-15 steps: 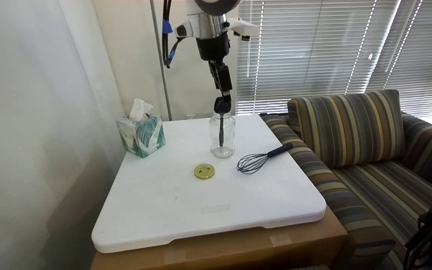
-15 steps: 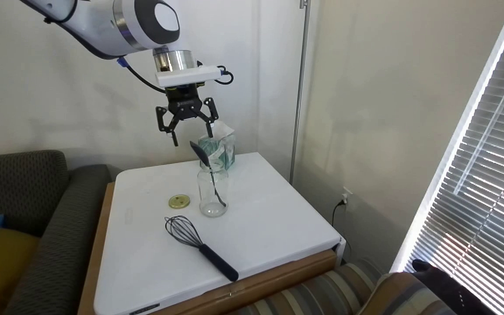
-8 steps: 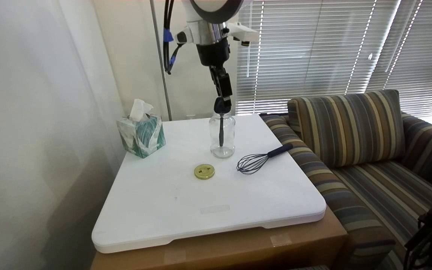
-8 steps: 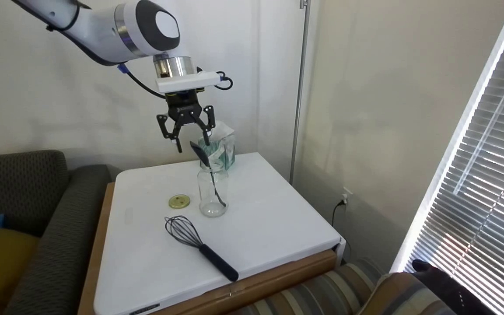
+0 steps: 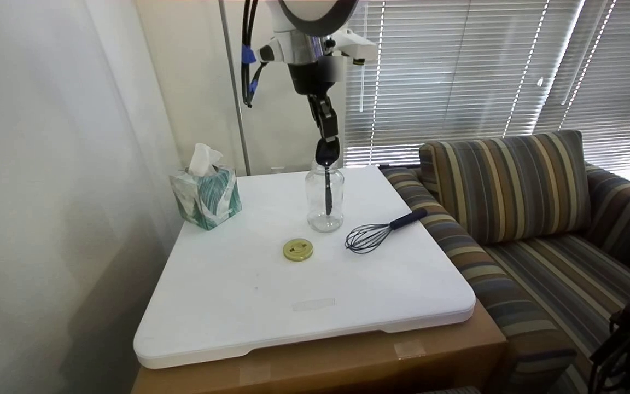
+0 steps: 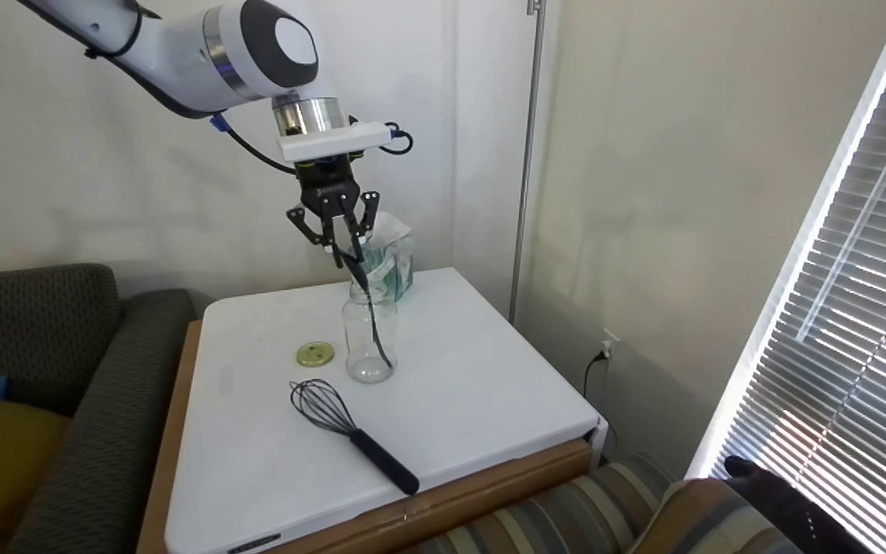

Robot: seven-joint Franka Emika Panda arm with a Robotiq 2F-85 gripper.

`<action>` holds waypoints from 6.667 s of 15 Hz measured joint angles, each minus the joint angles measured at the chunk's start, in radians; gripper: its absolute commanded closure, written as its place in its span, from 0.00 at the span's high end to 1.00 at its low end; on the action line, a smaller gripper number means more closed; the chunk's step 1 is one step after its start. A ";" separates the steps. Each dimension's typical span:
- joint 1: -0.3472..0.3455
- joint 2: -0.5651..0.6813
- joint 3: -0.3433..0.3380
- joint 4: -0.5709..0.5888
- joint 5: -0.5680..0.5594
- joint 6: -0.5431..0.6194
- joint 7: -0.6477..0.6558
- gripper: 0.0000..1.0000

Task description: Remove the spatula from the bottle and put it on the table

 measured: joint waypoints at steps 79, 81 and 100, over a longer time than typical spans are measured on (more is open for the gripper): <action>-0.230 -0.391 0.004 -0.613 0.868 0.053 -0.184 0.02; -0.219 -0.376 0.008 -0.613 0.878 0.098 -0.147 0.02; -0.001 -0.126 -0.028 -0.307 0.545 0.242 0.935 0.02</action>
